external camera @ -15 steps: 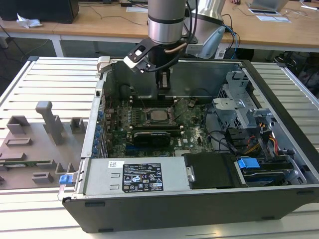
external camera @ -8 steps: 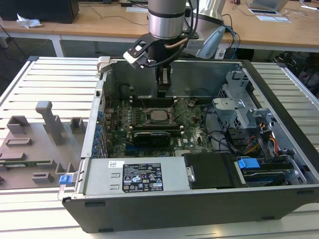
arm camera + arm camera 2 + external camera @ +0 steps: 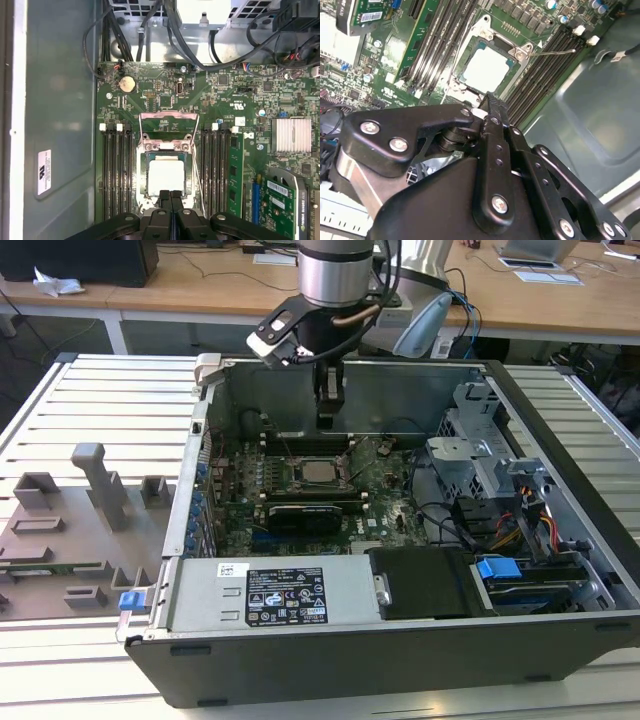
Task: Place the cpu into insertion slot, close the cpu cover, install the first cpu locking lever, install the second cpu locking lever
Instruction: 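Place the cpu into insertion slot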
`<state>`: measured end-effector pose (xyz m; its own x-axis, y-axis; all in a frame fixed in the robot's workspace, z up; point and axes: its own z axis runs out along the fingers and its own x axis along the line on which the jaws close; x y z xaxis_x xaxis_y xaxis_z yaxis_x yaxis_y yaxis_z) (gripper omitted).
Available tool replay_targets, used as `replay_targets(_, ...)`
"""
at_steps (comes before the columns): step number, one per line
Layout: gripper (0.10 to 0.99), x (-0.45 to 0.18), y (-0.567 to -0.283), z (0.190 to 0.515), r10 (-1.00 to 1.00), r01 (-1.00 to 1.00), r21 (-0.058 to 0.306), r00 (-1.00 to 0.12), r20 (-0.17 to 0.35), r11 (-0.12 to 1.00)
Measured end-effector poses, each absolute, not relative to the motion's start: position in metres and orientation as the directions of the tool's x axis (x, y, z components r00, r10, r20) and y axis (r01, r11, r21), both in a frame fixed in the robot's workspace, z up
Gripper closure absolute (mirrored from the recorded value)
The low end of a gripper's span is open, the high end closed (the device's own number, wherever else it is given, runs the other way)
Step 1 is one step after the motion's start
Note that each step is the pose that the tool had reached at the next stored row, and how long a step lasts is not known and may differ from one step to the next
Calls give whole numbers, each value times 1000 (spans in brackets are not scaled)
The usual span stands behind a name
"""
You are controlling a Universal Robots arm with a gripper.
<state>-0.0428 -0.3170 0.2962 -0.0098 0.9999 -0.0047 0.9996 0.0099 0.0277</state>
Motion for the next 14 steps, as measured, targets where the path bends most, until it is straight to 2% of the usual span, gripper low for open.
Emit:
replay_targets(8,980,-43,-317,317,1000,1000,28,-10,-5,10)
replay_targets(14,980,-43,-317,319,1000,1000,28,-10,-5,10)
